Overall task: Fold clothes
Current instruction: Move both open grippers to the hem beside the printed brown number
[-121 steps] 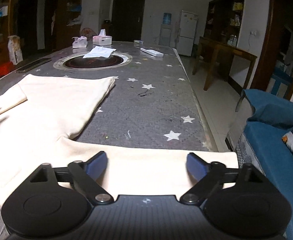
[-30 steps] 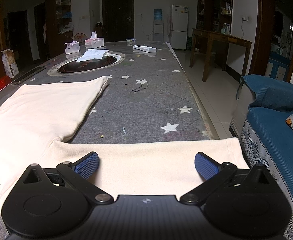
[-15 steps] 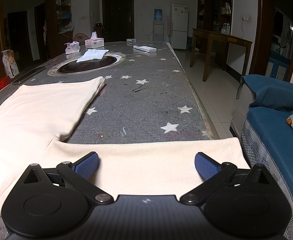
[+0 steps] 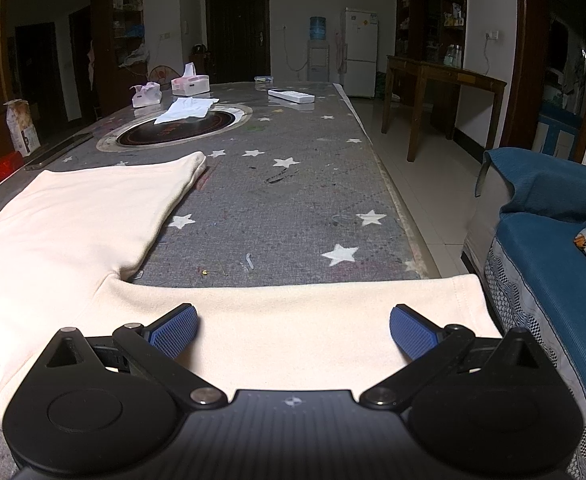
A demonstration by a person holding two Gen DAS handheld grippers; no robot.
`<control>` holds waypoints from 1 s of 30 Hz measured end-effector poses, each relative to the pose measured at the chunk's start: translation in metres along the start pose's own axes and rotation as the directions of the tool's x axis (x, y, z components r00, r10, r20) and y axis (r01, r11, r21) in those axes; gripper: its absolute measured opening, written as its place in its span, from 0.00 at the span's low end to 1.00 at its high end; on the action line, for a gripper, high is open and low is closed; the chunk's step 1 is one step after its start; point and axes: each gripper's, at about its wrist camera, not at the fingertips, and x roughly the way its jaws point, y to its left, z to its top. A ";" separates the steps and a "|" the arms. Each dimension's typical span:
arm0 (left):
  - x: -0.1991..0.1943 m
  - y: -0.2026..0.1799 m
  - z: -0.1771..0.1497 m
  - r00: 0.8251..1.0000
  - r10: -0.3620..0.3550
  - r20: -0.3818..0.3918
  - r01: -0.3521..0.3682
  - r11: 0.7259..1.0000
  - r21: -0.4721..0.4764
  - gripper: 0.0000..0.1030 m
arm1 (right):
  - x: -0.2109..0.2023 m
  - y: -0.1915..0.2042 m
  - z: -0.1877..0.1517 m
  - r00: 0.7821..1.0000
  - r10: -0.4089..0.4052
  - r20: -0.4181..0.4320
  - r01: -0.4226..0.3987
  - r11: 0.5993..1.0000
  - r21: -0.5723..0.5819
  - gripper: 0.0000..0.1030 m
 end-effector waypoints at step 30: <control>-0.050 -0.062 -0.074 0.980 -0.189 -0.059 0.198 0.940 0.277 0.57 | -0.037 0.121 -0.006 0.951 0.306 -0.034 -0.293 0.864 -0.410 1.00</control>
